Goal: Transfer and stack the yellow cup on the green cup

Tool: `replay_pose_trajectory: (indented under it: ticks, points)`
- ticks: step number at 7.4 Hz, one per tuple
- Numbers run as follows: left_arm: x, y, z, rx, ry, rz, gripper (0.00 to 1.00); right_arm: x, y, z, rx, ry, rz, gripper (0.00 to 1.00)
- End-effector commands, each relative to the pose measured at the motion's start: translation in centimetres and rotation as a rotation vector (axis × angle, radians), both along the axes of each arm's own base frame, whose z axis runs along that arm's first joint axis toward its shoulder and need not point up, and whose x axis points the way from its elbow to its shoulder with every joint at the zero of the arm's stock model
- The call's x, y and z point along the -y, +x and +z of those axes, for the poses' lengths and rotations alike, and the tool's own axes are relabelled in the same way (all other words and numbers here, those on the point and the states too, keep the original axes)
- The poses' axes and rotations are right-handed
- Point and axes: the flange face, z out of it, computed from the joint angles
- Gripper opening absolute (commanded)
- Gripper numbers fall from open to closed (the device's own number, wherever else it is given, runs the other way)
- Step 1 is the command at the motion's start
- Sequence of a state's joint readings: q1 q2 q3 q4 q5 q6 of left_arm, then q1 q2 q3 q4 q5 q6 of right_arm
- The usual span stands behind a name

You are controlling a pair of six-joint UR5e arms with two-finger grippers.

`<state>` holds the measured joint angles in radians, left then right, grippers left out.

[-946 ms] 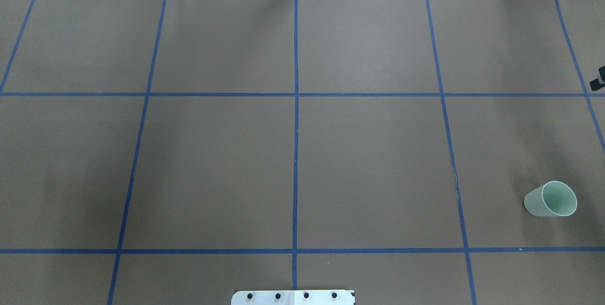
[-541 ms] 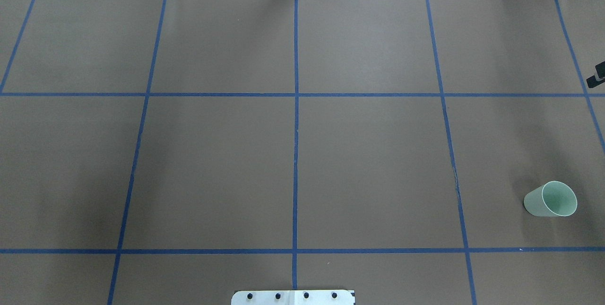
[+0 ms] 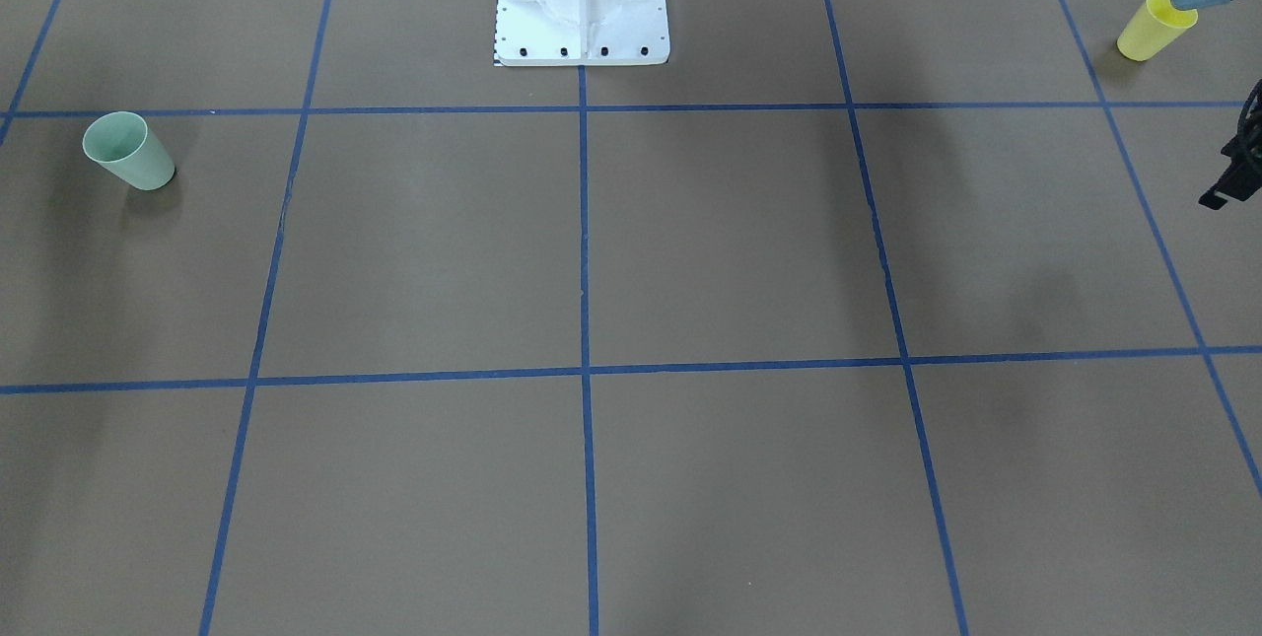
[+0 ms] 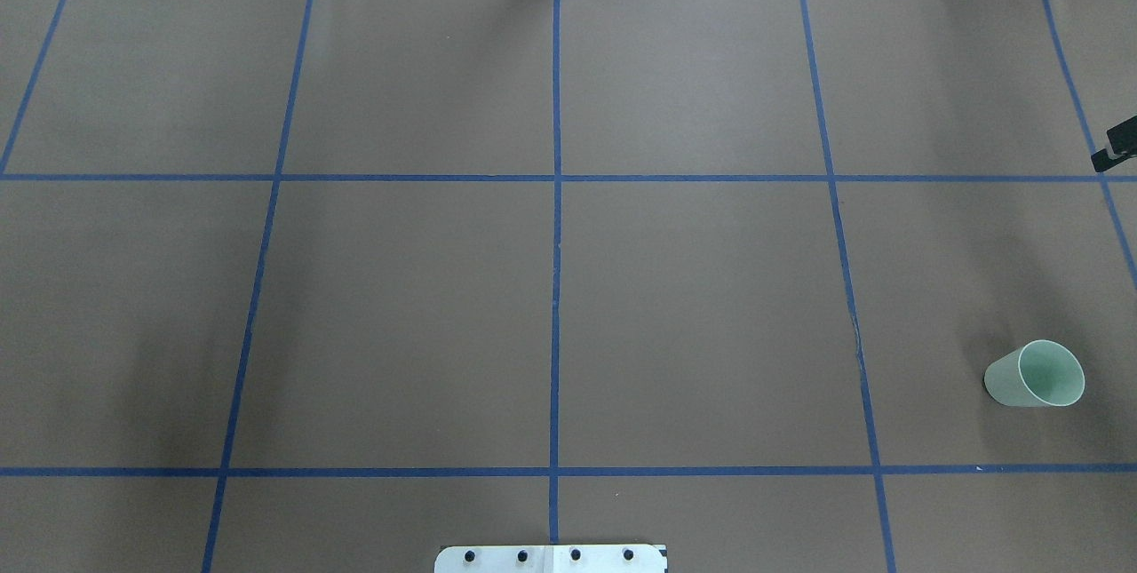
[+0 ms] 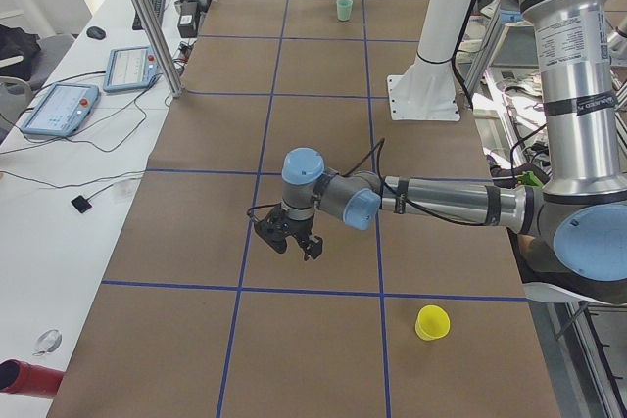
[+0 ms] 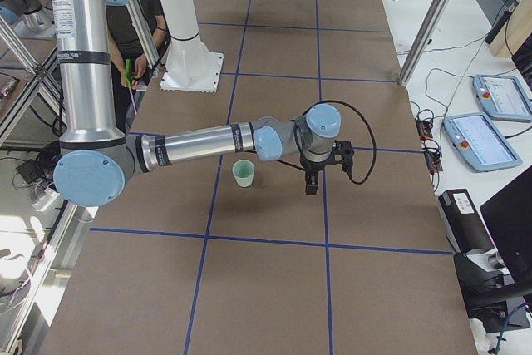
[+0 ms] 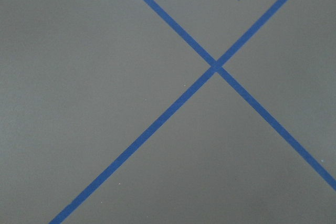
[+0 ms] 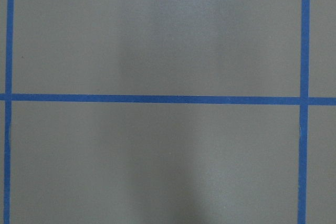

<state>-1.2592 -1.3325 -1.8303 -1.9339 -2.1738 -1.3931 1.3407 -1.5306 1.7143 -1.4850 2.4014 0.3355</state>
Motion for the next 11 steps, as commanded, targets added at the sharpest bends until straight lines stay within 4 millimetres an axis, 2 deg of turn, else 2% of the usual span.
replay_pose_trajectory:
  ticks: [1,2,3,4,6,8,9,10,11]
  points:
    - [-2.8,2.5,0.8,0.121,-0.027,-0.163,1.0,0.2,-1.6,-0.8,0.009,0.037,-0.029,1.0]
    - [-3.5,6.8,-0.3,0.203,-0.023,-0.225,0.97,0.1,-2.5,-0.8,0.025,0.104,-0.045,1.0]
    - [-4.2,7.7,0.6,0.259,-0.095,-0.214,0.97,0.1,-3.4,-0.2,0.023,0.115,-0.06,1.0]
    - [-5.3,8.7,1.1,0.259,-0.163,-0.277,0.97,0.3,-3.6,-0.4,0.022,0.12,-0.061,1.0]
    - [-8.8,14.0,2.3,0.417,-0.286,-0.388,1.0,0.4,-3.9,-0.1,0.002,0.124,-0.063,1.0]
    - [-11.2,14.4,1.6,0.691,-0.424,-0.426,1.0,0.2,-5.5,0.1,-0.001,0.121,-0.092,1.0]
    - [-13.3,15.8,2.5,0.781,-0.463,-0.471,1.0,0.2,-5.6,0.5,-0.021,0.12,-0.089,1.0]
    - [-14.7,15.8,4.2,0.896,-0.495,-0.489,1.0,0.4,-5.9,0.4,-0.032,0.128,-0.091,1.0]
    - [-15.1,15.4,5.4,0.942,-0.522,-0.526,1.0,0.4,-6.6,0.3,-0.043,0.135,-0.101,1.0]
